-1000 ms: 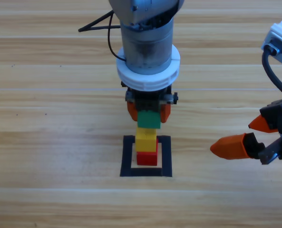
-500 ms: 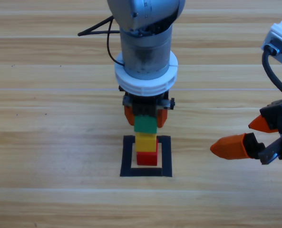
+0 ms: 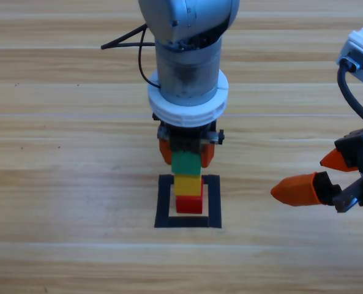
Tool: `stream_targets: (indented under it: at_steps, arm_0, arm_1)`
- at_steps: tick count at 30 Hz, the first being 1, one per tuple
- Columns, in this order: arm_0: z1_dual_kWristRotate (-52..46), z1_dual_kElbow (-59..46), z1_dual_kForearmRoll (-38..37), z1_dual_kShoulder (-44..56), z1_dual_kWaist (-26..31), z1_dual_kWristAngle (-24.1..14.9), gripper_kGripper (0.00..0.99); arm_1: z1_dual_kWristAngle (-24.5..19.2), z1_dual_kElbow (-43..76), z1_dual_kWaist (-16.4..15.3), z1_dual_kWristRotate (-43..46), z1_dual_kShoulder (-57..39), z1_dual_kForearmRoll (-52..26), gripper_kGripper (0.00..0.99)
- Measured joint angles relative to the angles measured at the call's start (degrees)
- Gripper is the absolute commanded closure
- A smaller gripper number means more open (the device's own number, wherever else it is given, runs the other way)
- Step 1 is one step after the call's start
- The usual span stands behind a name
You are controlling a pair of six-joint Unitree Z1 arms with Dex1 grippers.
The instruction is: Stack the blocks in the rectangular block: red at the bottom, yellow in the middle, green on top
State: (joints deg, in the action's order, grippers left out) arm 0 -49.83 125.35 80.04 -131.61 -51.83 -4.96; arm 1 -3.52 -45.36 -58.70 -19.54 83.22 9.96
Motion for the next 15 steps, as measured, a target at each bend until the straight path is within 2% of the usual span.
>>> stream_targets:
  at_steps: [15]
  arm_0:
    - [-0.01,0.32,-0.03,-1.40,0.00,0.00,0.990]
  arm_1:
    - [0.00,0.14,0.00,0.00,0.00,0.00,0.000]
